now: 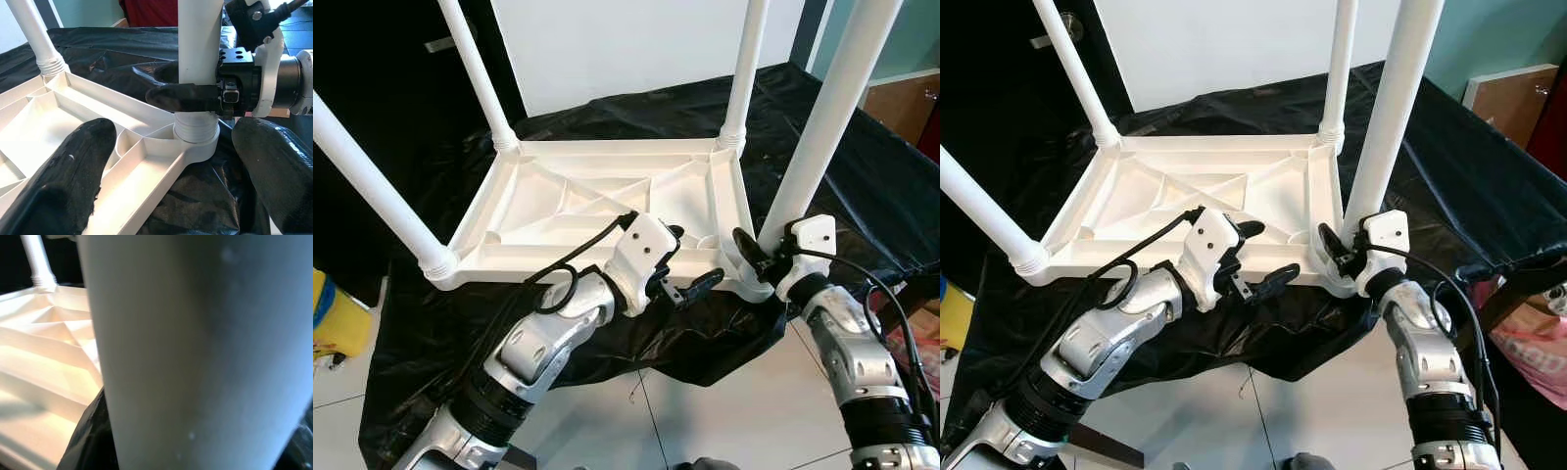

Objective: Building children table

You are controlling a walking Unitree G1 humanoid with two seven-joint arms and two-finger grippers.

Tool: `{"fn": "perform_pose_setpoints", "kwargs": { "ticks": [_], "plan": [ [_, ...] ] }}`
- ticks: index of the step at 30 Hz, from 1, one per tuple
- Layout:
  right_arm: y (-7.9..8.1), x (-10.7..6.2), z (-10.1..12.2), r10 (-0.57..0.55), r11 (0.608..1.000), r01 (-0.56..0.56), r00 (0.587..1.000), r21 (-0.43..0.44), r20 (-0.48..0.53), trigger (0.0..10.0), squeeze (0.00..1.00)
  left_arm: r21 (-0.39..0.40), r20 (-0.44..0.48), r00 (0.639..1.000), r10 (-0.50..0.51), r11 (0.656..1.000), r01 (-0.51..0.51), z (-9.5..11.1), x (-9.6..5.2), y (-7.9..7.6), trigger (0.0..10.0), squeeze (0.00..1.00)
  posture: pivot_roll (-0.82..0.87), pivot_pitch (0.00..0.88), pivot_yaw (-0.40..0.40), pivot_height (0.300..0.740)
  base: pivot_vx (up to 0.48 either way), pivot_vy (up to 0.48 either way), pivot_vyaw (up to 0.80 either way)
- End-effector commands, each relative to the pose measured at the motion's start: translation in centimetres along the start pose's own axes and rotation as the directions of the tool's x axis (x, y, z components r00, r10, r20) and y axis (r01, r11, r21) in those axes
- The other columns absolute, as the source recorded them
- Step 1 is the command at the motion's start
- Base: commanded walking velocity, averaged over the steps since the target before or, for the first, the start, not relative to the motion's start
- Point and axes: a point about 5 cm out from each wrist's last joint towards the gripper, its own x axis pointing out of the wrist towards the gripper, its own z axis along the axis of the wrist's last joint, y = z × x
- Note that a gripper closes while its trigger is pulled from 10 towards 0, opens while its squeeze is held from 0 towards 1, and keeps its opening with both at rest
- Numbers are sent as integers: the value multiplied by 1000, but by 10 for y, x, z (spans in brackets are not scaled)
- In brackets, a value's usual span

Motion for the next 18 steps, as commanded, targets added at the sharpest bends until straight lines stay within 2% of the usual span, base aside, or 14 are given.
{"fn": "perform_pose_setpoints", "kwargs": {
  "ticks": [1,2,3,4,5,6,7,10,11,13,14,15,18],
  "plan": [
    [8,-5,-19,-29,999,32,996,34,-89,10000,0,12,-7,987,-158,987,158,-2,-3,-11,10000,0,-198,47,35,740,0,0,0],
    [10,-4,-20,-74,996,79,992,40,-99,10000,0,12,-9,987,-158,987,158,-2,-3,-11,10000,0,-197,46,35,740,0,0,0],
    [10,-4,-20,-74,996,79,992,40,-99,10000,0,12,-9,987,-158,987,158,-2,-3,-11,10000,0,-197,46,35,740,0,0,0],
    [12,-2,-20,-132,988,140,986,68,-105,10000,0,11,-10,987,-159,987,159,-3,-3,-11,10000,0,-196,43,33,740,0,0,0],
    [12,-2,-20,-132,988,140,986,68,-105,10000,0,11,-10,987,-159,987,159,-3,-3,-11,10000,0,-196,43,33,740,0,0,0],
    [16,-1,-21,-233,965,244,965,91,-118,10000,0,10,-12,987,-161,987,161,-3,-4,-12,10000,0,-195,41,33,740,0,0,0],
    [16,-1,-21,-233,965,244,965,91,-118,10000,0,10,-12,987,-161,987,161,-3,-4,-12,10000,0,-195,41,33,740,0,0,0],
    [22,-1,-20,-368,919,382,920,101,-134,10000,0,10,-14,986,-164,986,164,-4,-4,-12,10000,0,-194,38,32,740,0,0,0],
    [22,-1,-20,-368,919,382,920,101,-134,10000,0,10,-14,986,-164,986,164,-4,-4,-12,10000,0,-194,38,32,740,0,0,0],
    [26,-3,-20,-469,866,486,871,118,-147,10000,0,11,-15,986,-166,986,166,-4,-4,-13,10000,0,-192,36,32,740,0,0,0],
    [26,-3,-20,-469,866,486,871,118,-147,10000,0,11,-15,986,-166,986,166,-4,-4,-13,10000,0,-192,36,32,740,0,0,0],
    [30,-3,-20,-503,840,523,851,147,-153,10000,0,11,-15,986,-167,986,167,-3,-4,-13,10000,0,-191,36,34,740,0,0,0],
    [34,-3,-19,-518,825,540,841,168,-157,10000,0,10,-15,986,-168,986,168,-3,-4,-13,10000,0,-191,36,34,740,0,0,0]
  ]
}}
